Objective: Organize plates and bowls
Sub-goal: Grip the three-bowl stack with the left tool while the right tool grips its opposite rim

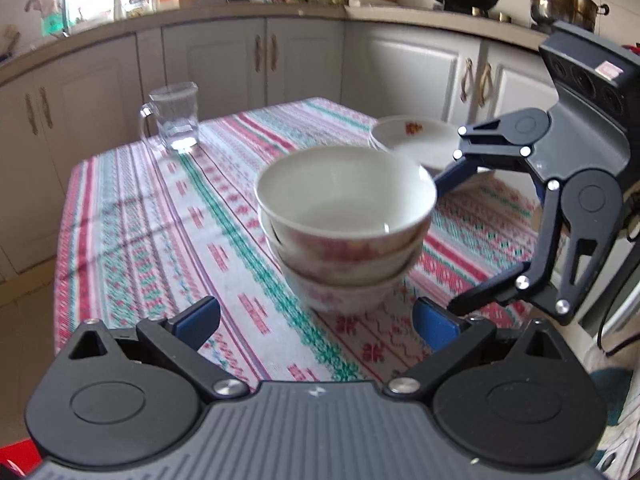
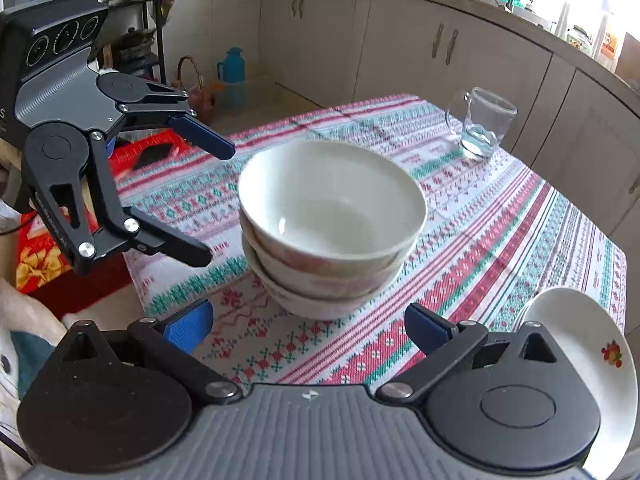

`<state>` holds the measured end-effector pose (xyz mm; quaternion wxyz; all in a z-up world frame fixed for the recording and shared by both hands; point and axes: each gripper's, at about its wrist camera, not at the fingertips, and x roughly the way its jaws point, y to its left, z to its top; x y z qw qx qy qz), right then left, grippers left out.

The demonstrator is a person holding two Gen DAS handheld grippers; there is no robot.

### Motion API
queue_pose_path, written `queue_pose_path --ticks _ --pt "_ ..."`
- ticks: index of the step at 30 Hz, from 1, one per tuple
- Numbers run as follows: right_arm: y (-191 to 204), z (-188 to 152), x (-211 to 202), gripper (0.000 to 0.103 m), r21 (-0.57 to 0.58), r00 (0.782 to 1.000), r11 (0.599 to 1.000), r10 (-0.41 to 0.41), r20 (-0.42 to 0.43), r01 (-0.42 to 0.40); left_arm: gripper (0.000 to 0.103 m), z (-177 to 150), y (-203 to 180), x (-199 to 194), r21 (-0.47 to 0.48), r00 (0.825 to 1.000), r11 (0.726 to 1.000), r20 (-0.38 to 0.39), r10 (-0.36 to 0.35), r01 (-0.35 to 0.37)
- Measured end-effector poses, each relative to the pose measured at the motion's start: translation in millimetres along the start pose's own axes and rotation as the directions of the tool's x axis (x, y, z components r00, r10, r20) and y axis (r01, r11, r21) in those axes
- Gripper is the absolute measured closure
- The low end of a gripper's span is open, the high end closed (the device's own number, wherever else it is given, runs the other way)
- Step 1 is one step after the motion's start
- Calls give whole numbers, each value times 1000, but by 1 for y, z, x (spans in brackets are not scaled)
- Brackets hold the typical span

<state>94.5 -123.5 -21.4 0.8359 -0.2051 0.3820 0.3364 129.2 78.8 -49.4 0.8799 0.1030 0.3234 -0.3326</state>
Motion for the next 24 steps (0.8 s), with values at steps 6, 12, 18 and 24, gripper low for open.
queue_pose_path --ticks 6,12,18,24 --pt "-8 -5 18 0 7 1000 1000 8 -22 -8 1 -1 5 21 35 999 999 -27 -36 37" --pt "-17 1 28 0 -20 999 999 38 -4 -39 2 6 9 38 98 995 991 -48 -85 89" --pt "-24 10 36 1 -78 997 994 78 -14 -78 4 12 10 47 197 988 970 -83 -127 141" --pt "-34 17 39 1 -118 992 985 121 -33 -124 4 22 17 50 247 974 945 -125 -190 216"
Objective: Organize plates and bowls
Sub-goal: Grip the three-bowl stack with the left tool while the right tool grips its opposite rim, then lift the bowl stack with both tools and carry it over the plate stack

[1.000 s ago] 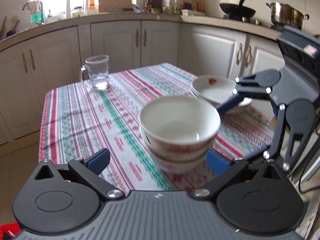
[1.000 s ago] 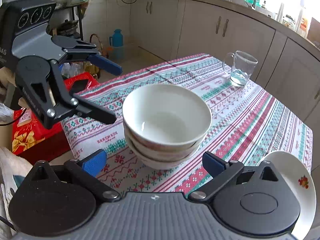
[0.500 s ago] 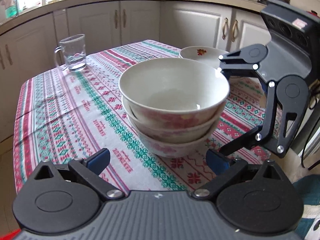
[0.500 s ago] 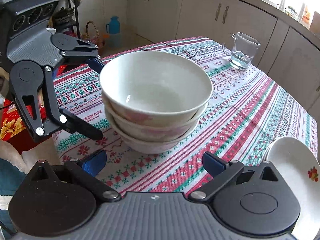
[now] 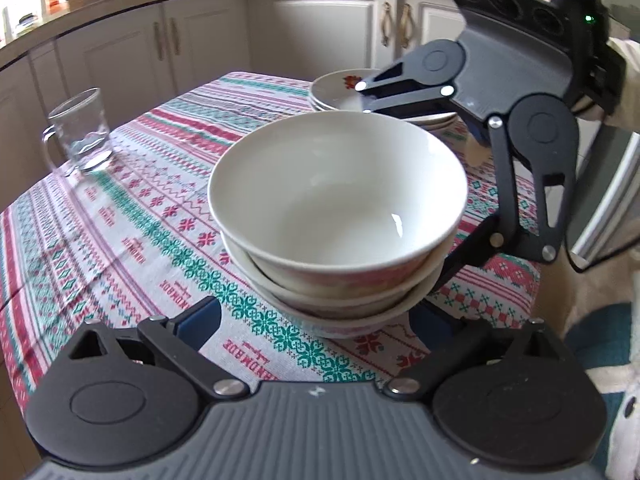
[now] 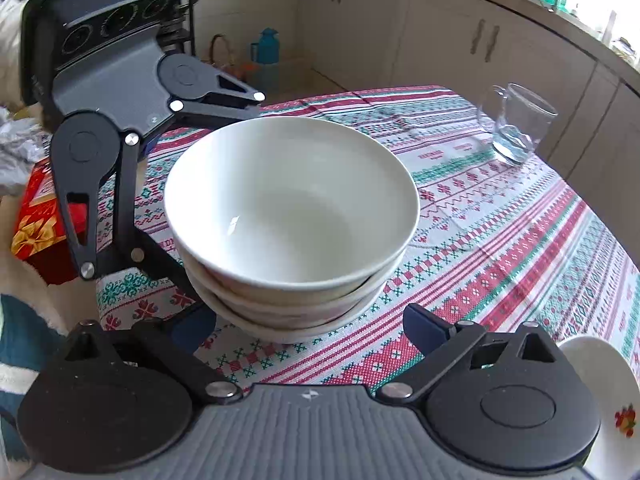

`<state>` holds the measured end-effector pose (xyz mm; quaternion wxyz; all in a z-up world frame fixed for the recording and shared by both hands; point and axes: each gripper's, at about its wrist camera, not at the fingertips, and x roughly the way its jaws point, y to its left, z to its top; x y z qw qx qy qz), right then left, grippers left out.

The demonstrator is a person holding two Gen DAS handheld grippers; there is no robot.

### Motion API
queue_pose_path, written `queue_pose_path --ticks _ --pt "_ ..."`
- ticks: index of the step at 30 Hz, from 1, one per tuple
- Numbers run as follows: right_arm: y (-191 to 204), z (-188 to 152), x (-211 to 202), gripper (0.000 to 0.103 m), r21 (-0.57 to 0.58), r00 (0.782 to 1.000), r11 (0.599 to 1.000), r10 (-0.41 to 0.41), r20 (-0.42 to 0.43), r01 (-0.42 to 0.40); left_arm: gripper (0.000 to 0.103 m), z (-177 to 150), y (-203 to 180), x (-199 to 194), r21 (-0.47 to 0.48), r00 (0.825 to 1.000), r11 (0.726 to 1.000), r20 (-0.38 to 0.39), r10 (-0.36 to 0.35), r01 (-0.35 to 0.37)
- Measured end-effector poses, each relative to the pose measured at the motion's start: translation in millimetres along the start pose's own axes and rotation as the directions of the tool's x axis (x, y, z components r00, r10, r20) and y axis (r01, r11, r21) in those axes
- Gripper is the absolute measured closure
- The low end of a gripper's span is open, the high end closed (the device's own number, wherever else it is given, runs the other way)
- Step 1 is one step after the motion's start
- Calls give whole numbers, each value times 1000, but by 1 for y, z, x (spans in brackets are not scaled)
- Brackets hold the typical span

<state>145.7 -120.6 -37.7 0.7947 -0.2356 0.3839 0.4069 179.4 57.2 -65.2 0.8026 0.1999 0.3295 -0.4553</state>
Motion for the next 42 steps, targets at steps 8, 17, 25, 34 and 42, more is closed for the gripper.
queue_pose_path --ticks 8,17,25,34,42 --pt "-10 6 5 6 -32 996 996 83 -28 -84 8 8 10 4 71 995 993 -33 -91 93" --pt "-12 12 9 11 -62 990 989 128 -65 -132 13 16 15 8 153 986 975 -62 -156 164" --pt "-15 15 11 11 -65 985 985 155 -81 -160 16 17 20 11 173 977 962 -65 -204 213" --pt "-16 16 11 15 -62 981 982 172 -86 -178 16 18 23 12 179 971 955 -71 -227 236" --pt "-16 15 11 15 -60 982 983 168 -82 -173 16 20 25 14 187 969 951 -76 -234 245"
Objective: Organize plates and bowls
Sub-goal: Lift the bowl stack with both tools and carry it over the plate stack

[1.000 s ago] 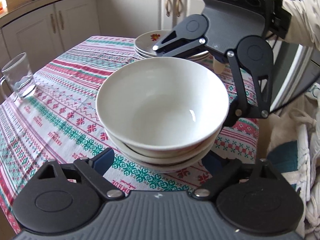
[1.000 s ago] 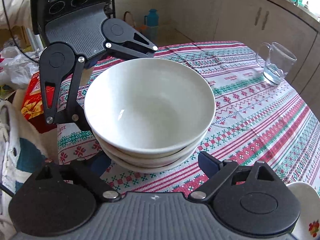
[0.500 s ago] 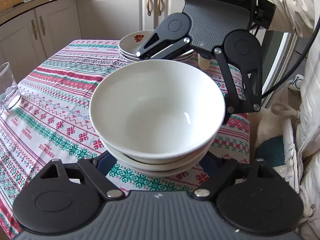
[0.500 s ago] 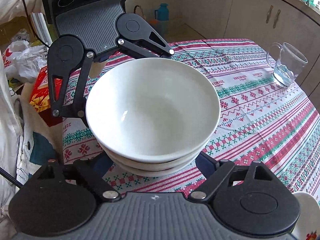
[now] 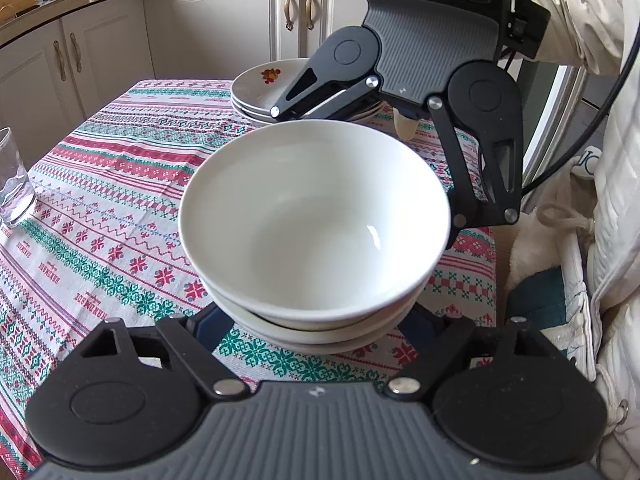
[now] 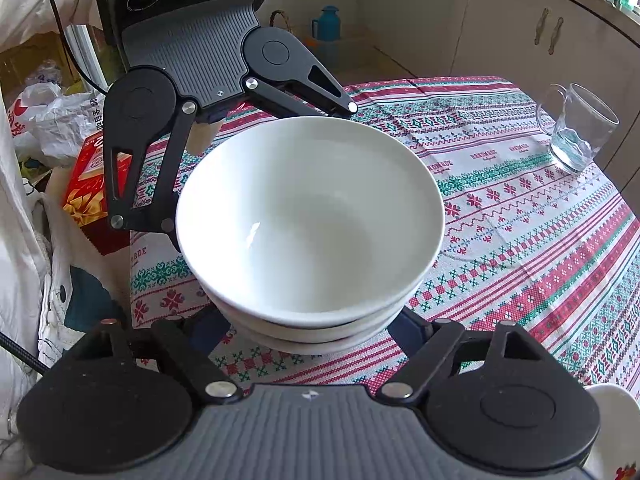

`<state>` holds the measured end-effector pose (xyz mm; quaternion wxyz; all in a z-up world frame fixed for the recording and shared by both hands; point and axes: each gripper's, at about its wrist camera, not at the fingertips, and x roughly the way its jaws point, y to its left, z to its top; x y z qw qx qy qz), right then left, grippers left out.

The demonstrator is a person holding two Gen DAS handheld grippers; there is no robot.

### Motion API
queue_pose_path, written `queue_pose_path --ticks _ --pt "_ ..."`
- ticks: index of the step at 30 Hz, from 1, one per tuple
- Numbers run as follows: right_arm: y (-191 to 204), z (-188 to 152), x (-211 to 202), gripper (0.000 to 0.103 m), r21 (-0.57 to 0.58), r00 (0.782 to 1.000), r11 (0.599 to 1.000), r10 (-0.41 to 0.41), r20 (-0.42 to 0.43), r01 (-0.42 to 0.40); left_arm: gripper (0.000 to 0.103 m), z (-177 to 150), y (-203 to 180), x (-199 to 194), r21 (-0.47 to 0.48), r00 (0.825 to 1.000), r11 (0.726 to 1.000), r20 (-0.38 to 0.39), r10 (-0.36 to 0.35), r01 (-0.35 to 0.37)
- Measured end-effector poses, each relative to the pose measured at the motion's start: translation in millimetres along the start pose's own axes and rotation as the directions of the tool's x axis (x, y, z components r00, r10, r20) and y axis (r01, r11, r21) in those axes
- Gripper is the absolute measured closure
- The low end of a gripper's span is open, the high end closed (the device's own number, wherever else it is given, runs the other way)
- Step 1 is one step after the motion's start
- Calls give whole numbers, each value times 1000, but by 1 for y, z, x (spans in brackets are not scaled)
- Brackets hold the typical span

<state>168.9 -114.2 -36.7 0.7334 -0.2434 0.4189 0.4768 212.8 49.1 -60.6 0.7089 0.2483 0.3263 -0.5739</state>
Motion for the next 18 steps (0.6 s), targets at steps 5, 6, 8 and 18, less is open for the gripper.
queue_pose_path --ticks 5,6,8,18 --pt "0 0 0 15 8 1000 1000 -3 -1 3 16 0 -2 -1 -2 1000 1000 3 5 -5" --pt "0 0 0 15 10 1000 1000 -4 -1 4 16 0 -2 -1 -2 1000 1000 3 7 -7" --pt "0 0 -1 15 11 1000 1000 -6 0 6 16 0 -3 -1 -3 1000 1000 2 12 -12" --pt "2 -5 -17 15 10 1000 1000 -17 13 16 16 19 -16 -5 2 1000 1000 0 24 -24"
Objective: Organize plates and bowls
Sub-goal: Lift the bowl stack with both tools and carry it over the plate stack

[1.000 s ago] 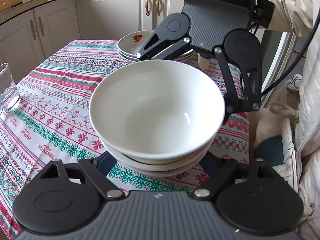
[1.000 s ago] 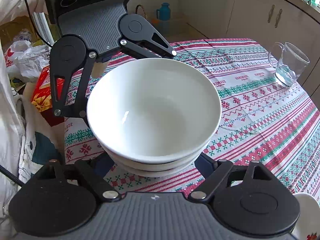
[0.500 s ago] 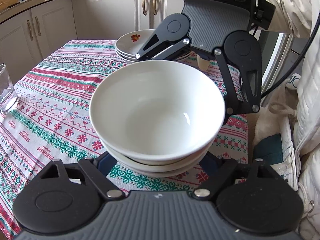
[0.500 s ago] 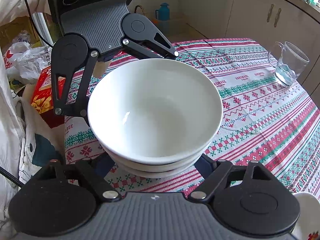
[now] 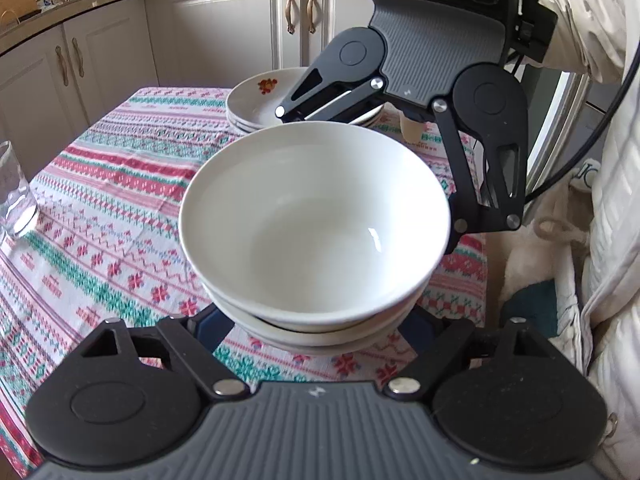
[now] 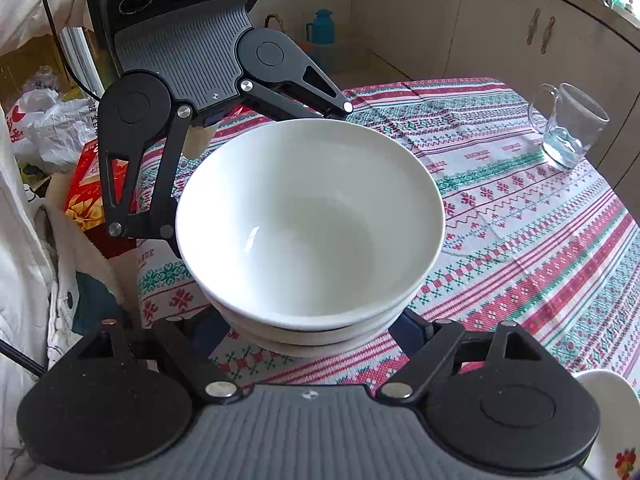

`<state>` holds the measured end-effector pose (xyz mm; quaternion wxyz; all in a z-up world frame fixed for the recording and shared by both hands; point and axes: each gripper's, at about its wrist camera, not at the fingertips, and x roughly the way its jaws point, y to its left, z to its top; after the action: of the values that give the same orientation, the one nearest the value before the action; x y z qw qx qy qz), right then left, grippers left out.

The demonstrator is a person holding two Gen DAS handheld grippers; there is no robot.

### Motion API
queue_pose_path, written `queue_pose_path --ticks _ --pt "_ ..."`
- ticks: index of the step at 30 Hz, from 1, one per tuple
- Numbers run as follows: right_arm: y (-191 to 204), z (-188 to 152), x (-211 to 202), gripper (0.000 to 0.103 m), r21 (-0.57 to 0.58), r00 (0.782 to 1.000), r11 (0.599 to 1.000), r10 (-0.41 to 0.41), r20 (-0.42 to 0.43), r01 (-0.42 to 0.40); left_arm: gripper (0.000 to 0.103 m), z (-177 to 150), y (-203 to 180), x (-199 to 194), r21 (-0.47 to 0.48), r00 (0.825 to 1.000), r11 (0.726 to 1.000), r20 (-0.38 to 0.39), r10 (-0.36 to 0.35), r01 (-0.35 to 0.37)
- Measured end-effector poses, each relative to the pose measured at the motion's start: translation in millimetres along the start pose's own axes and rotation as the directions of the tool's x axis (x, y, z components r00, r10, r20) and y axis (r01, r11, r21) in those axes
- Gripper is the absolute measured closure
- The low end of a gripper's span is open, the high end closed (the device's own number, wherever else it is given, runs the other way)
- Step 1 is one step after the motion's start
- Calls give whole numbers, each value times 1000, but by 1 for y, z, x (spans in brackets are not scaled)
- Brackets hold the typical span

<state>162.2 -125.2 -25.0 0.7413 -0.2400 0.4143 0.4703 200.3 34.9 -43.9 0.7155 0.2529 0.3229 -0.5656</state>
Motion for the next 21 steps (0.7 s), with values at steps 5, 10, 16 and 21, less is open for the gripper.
queue_pose_path --ticks 5,10,16,21 --pt "-3 -6 -23 15 -4 1000 1000 -26 14 26 16 26 -7 0 23 1000 1000 10 4 -4" --pt "-16 -20 -53 15 8 997 998 -70 29 70 16 62 -11 9 66 999 998 34 7 -10" --pt "-39 -42 -85 15 31 990 990 -141 28 141 16 105 -8 34 122 998 992 65 -17 9" --pt "-62 -65 -104 14 58 982 980 -190 17 189 16 136 -3 62 162 996 986 77 -42 29"
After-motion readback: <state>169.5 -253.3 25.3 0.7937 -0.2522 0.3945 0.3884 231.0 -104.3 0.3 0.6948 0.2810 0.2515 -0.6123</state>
